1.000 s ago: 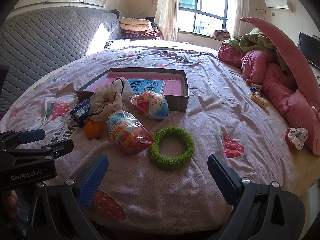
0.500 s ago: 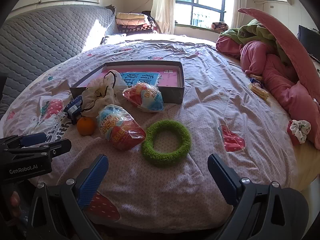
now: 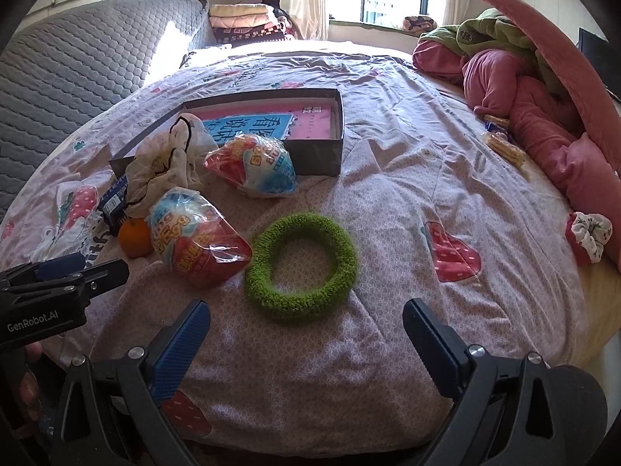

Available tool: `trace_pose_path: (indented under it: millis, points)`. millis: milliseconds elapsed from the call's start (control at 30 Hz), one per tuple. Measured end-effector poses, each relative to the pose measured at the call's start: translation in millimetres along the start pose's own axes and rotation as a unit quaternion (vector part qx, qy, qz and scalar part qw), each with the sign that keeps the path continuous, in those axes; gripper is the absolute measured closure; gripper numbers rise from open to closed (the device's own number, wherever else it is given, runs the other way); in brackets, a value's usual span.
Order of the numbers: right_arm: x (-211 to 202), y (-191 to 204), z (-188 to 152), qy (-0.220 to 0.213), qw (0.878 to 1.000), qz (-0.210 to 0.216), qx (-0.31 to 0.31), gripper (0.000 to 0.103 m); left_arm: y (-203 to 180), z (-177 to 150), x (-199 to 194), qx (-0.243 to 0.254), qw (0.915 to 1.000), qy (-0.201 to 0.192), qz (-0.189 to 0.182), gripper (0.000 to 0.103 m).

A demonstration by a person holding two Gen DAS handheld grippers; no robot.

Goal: Organize objects
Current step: 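Move the left tool toward a tangerine while the right tool approaches the green ring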

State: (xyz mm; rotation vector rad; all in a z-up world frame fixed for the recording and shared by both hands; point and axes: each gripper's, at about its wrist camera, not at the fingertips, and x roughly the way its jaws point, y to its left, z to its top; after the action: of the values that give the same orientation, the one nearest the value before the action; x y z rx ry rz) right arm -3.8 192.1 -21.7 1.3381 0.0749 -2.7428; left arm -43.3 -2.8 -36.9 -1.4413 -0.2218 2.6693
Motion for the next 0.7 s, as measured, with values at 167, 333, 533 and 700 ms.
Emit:
trace_pose_path:
  millis: [167, 333, 533, 700]
  points:
    - [9, -6, 4, 0.012, 1.0, -0.005, 0.005, 0.003, -2, 4, 7, 0.0, 1.0, 0.001, 0.001, 0.022]
    - [18, -11, 8, 0.023, 1.0, -0.002, 0.008, 0.003, -3, 8, 13, 0.003, 1.0, -0.002, 0.003, 0.024]
    - [26, -14, 11, 0.032, 0.999, 0.003, 0.011, 0.003, -6, 12, 21, 0.005, 1.0, 0.005, -0.003, 0.047]
    - [32, -15, 15, 0.038, 0.999, 0.007, 0.007, 0.003, -12, 15, 27, 0.01, 0.9999, 0.009, -0.009, 0.048]
